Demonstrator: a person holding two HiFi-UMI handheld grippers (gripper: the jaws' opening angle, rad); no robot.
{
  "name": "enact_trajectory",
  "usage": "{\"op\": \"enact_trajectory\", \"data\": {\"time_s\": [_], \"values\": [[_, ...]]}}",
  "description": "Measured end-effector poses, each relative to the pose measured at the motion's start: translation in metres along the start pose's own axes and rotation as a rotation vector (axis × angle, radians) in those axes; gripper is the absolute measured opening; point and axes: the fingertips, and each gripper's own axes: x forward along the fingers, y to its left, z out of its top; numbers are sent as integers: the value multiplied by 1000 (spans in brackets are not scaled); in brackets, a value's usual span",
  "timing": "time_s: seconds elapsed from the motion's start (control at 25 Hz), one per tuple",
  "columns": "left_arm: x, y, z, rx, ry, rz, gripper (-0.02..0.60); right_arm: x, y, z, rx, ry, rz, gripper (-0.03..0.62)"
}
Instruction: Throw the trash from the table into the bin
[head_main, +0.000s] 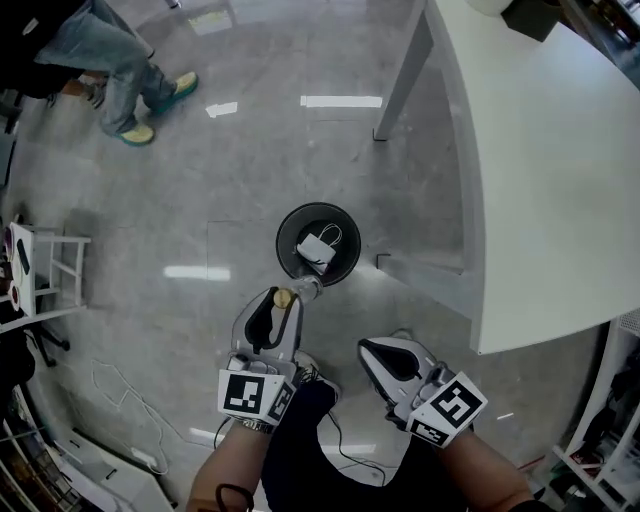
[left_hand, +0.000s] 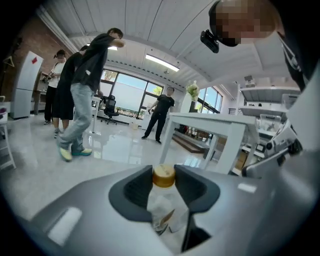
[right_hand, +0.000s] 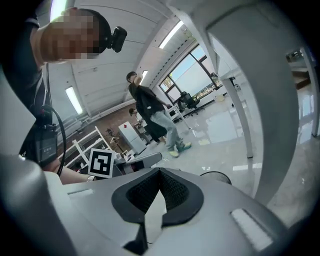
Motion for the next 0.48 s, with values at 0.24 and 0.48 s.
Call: {"op": "enact_trajectory", "data": {"time_s": [0.24, 0.48], "values": [[44, 34, -67, -1, -16, 21, 138, 41, -39, -44, -37, -4, 15, -2], [87, 59, -130, 44, 4, 11, 138, 69, -65, -80, -73, -9, 35, -2]]}}
